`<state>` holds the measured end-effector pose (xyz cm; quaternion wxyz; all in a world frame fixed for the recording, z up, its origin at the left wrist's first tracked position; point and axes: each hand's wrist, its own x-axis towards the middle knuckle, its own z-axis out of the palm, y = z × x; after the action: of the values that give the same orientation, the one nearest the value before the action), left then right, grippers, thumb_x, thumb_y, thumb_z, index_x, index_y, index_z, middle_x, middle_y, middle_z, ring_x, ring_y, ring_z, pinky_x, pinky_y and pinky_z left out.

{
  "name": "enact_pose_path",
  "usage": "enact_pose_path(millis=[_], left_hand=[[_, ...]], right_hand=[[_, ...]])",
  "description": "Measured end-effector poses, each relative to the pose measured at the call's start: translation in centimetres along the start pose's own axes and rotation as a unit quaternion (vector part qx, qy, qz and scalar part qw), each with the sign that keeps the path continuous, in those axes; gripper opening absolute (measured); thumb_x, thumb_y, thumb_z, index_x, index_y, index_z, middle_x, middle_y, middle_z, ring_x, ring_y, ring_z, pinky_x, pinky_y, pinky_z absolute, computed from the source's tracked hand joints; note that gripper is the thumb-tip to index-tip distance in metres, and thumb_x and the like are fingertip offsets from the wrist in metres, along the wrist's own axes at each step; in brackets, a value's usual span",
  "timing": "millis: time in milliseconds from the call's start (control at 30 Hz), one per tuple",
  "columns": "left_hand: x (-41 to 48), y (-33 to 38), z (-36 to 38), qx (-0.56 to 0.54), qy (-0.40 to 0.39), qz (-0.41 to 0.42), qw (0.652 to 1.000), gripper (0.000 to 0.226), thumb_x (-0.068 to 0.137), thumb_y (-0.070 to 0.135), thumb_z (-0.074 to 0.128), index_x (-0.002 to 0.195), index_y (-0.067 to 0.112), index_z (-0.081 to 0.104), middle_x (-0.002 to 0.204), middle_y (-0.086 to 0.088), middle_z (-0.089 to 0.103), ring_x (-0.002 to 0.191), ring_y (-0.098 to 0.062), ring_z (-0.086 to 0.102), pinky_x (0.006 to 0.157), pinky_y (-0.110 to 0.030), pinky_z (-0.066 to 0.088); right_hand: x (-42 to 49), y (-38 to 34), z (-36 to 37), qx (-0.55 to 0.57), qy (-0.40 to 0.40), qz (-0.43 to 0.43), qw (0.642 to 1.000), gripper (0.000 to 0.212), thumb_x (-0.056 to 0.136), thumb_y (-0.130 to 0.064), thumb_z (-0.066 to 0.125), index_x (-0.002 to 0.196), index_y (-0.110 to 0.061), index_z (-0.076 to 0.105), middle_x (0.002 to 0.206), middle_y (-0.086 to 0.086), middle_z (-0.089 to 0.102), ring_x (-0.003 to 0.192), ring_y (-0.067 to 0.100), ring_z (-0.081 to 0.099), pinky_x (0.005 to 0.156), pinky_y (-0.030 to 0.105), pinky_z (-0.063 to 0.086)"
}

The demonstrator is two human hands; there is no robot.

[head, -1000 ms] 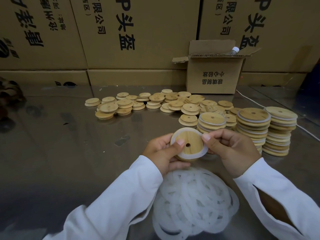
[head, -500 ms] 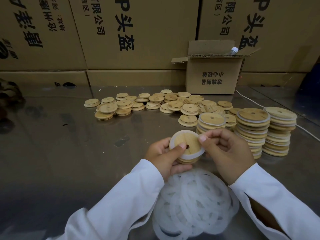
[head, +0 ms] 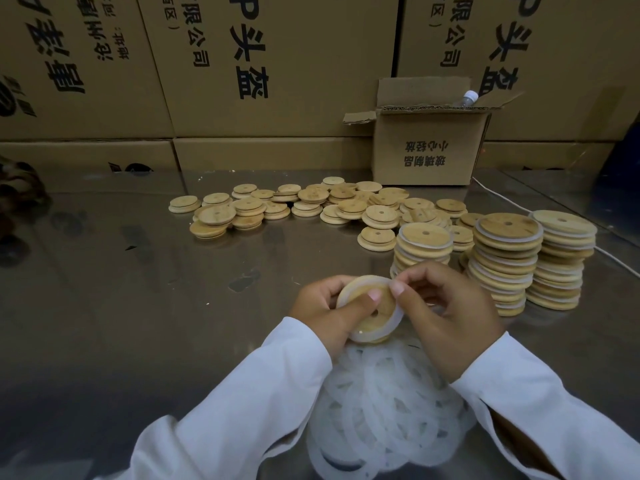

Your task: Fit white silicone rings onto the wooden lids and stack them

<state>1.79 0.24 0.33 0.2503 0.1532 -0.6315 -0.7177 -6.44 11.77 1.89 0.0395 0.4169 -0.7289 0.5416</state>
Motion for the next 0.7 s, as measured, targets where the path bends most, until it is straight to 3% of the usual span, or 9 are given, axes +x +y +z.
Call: enact_pose_path(millis=[100,300,433,500,700], left_hand=[[-0.02,-0.06,-0.1,0.003,0.007,0.005,1.0,0.008,0.082,0.007,0.065,0.08,0.013,0.07,0.07,-0.006,0.068,0.07,-0.022,0.062,0.074,-0.033,0.051],[0.03,0.2,-0.06,-0.013,0.008,0.019,1.0,0.008,0.08,0.007,0.063,0.085,0.01,0.068,0.069,-0.004,0.067,0.067,-0.018,0.062,0.067,-0.026,0.051],[0.02,0.47,0.03,-0.047,0.025,0.034,0.998,0.018,0.074,0.013,0.064,0.091,0.007,0.067,0.077,-0.011,0.066,0.076,-0.024,0.061,0.077,-0.035,0.051],[0.03,0.66,0.09,-0.074,0.038,0.024,0.996,0.018,0.077,0.013,0.062,0.093,0.006,0.067,0.083,-0.015,0.066,0.081,-0.028,0.061,0.084,-0.042,0.05],[0.03,0.56,0.66,-0.196,0.041,-0.054,0.978,0.014,0.085,0.004,0.054,0.094,-0.003,0.061,0.083,-0.018,0.063,0.074,-0.024,0.063,0.073,-0.032,0.055]], right_hand=[[0.03,0.05,-0.07,0.002,0.013,0.003,1.0,0.013,0.08,-0.013,0.063,0.071,-0.022,0.062,0.071,-0.01,0.063,0.073,0.006,0.058,0.069,0.022,0.047],[0.47,0.26,-0.36,0.028,-0.001,0.046,0.999,0.015,0.08,-0.016,0.064,0.068,-0.023,0.061,0.069,-0.006,0.063,0.073,0.018,0.059,0.073,0.033,0.049],[0.68,0.1,-0.49,0.044,0.003,0.051,0.998,0.012,0.079,-0.019,0.065,0.068,-0.023,0.063,0.067,-0.005,0.065,0.071,0.021,0.06,0.071,0.035,0.049],[0.7,-0.1,-0.37,0.052,0.011,0.05,0.997,0.013,0.078,-0.019,0.065,0.066,-0.023,0.063,0.065,-0.005,0.064,0.069,0.021,0.059,0.07,0.035,0.049],[0.31,-0.48,0.07,0.059,0.027,0.056,0.996,0.009,0.078,-0.018,0.066,0.069,-0.02,0.064,0.069,0.0,0.066,0.072,0.027,0.061,0.07,0.037,0.052]])
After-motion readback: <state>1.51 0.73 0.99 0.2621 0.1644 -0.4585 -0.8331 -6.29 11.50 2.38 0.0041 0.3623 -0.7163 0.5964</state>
